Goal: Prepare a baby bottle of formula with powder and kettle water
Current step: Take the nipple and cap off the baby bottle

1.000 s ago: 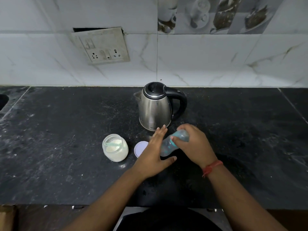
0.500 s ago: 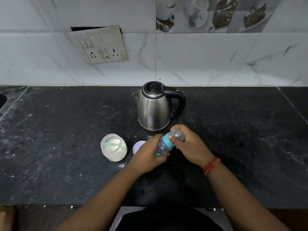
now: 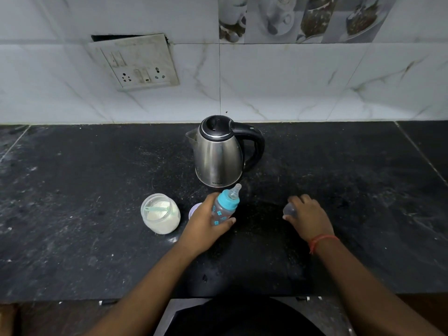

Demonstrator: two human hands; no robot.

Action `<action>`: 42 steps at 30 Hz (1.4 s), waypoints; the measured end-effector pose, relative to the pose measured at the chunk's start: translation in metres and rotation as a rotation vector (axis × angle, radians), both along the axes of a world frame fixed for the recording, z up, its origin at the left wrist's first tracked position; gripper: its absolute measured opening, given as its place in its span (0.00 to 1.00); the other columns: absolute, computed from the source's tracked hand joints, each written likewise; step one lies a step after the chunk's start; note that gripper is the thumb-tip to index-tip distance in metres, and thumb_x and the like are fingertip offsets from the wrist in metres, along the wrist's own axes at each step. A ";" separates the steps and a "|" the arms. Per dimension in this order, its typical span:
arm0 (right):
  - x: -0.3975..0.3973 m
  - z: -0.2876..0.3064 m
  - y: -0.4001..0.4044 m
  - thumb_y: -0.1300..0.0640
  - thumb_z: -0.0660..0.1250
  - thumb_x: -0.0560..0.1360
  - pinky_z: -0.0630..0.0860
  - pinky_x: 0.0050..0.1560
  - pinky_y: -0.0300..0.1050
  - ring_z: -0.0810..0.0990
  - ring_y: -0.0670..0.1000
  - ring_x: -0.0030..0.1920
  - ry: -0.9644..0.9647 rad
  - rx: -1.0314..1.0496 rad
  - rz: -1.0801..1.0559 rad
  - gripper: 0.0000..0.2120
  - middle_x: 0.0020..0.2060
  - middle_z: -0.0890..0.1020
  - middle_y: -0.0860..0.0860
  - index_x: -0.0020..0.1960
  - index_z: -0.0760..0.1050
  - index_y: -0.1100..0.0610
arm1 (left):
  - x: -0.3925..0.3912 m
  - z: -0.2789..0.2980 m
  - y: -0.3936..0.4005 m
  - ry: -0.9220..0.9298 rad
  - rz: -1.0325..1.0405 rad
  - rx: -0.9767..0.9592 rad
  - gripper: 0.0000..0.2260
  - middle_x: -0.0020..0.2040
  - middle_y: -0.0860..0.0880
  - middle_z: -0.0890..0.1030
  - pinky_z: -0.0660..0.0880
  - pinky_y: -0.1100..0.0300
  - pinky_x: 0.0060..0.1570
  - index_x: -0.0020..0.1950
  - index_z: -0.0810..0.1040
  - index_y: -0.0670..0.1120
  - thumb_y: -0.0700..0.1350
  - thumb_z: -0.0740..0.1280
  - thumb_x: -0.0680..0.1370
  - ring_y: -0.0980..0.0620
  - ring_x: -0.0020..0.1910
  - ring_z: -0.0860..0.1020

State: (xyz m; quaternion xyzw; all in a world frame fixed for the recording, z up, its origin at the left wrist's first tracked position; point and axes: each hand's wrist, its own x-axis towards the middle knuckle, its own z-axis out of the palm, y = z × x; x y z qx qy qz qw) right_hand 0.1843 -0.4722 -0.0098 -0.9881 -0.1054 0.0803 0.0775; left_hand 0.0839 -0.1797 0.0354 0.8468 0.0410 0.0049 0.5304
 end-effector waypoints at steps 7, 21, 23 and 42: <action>-0.018 0.026 0.024 0.45 0.69 0.78 0.75 0.62 0.54 0.74 0.56 0.62 -0.346 0.313 -0.008 0.22 0.61 0.79 0.54 0.68 0.75 0.56 | 0.001 0.001 -0.002 -0.021 0.011 -0.019 0.25 0.56 0.56 0.82 0.77 0.66 0.54 0.66 0.71 0.59 0.46 0.79 0.74 0.59 0.55 0.82; -0.064 0.076 0.149 0.47 0.79 0.66 0.82 0.43 0.46 0.86 0.54 0.42 0.328 1.651 -0.499 0.14 0.39 0.86 0.56 0.45 0.83 0.56 | 0.006 0.010 -0.046 -0.116 0.004 0.126 0.24 0.58 0.53 0.81 0.79 0.51 0.55 0.68 0.74 0.47 0.50 0.74 0.74 0.55 0.57 0.80; -0.060 0.080 0.150 0.52 0.78 0.67 0.82 0.43 0.48 0.85 0.56 0.41 0.378 1.650 -0.521 0.11 0.38 0.86 0.57 0.45 0.84 0.56 | 0.006 0.012 -0.044 -0.058 -0.008 0.063 0.26 0.58 0.52 0.82 0.80 0.49 0.55 0.68 0.73 0.47 0.52 0.74 0.73 0.54 0.56 0.82; -0.022 0.120 0.123 0.51 0.76 0.71 0.80 0.49 0.42 0.83 0.47 0.53 0.514 1.573 0.018 0.24 0.51 0.85 0.46 0.65 0.77 0.55 | 0.019 0.062 -0.015 0.072 -0.277 -0.525 0.12 0.43 0.47 0.79 0.76 0.55 0.43 0.56 0.75 0.47 0.40 0.72 0.74 0.50 0.42 0.77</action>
